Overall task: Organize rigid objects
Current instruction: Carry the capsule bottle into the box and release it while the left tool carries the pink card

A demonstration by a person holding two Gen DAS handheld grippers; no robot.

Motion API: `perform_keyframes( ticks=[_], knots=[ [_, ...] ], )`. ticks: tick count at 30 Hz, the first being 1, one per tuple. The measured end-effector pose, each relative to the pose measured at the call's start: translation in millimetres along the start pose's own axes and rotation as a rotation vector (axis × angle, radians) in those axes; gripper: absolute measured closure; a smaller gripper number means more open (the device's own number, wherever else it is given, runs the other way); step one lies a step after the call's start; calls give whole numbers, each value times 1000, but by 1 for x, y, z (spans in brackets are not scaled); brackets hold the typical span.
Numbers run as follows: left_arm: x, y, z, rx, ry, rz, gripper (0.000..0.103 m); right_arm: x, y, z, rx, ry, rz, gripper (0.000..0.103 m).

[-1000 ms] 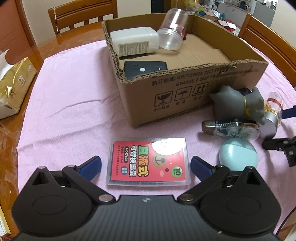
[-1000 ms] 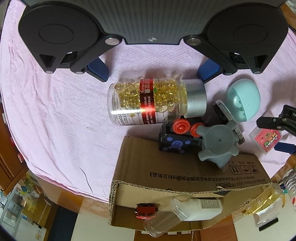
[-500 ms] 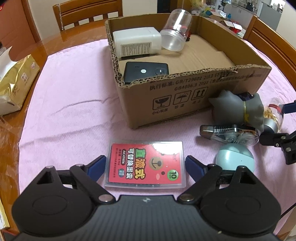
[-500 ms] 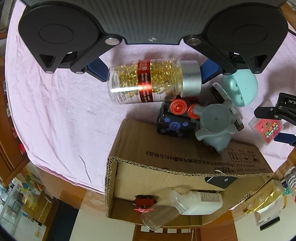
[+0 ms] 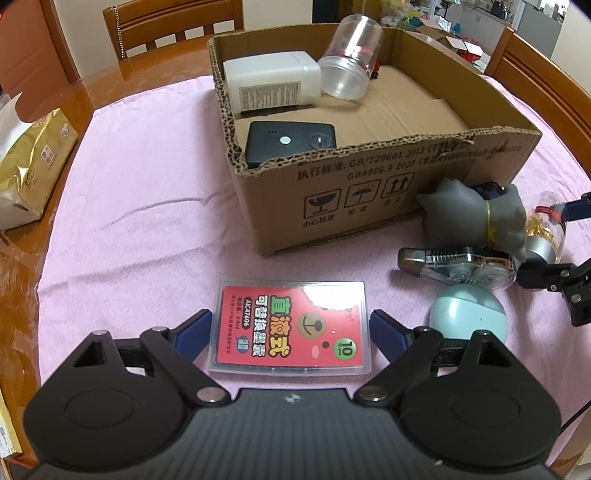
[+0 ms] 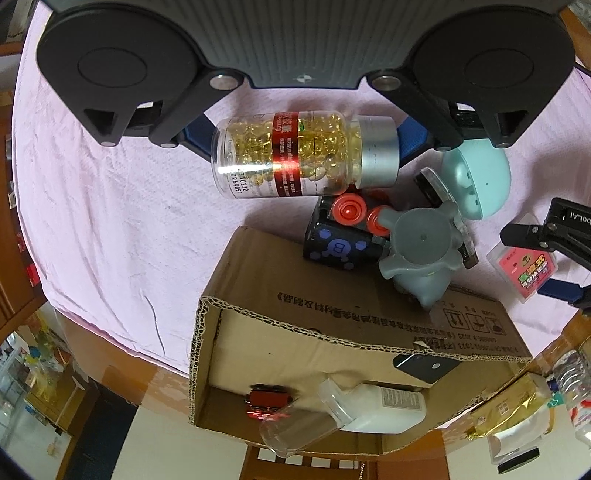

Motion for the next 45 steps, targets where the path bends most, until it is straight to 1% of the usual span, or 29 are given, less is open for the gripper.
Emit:
perform_keyframes(
  ticks=[5,9,15,21,25,29,34,40,45],
  knots=[
    [-1,-8,0,-7,15,-20,13,1,-6,-1,-14,-17,27,6],
    [-3,-22,3,-7,24,-42,13,3,-15,2,-17,-21,50,6],
    [5,-58,15,9,105,-92,13,7,-40,13,5,-52,89,6],
    [20,-97,37,68,187,-137,13,12,-69,30,51,-96,114,6],
    [28,-111,55,118,211,-155,13,16,-85,49,100,-122,118,6],
    [34,-118,76,168,233,-159,13,18,-94,72,154,-148,116,6],
    [33,-113,93,188,240,-142,13,20,-88,105,200,-181,108,6],
    [24,-100,104,189,214,-112,13,24,-60,139,199,-210,103,6],
    [18,-91,113,191,200,-95,13,30,-34,168,198,-198,88,5]
  ],
)
Point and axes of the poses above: each gripper's, at about its wrist camera, not at the fingertips, and y roughly the way its jaws point, x to its right, z to its top, the point moved 6 cm from there along y, roughly the way its jaws point, and after that the axes turned 1 degree about y, right-handed, at the moved point
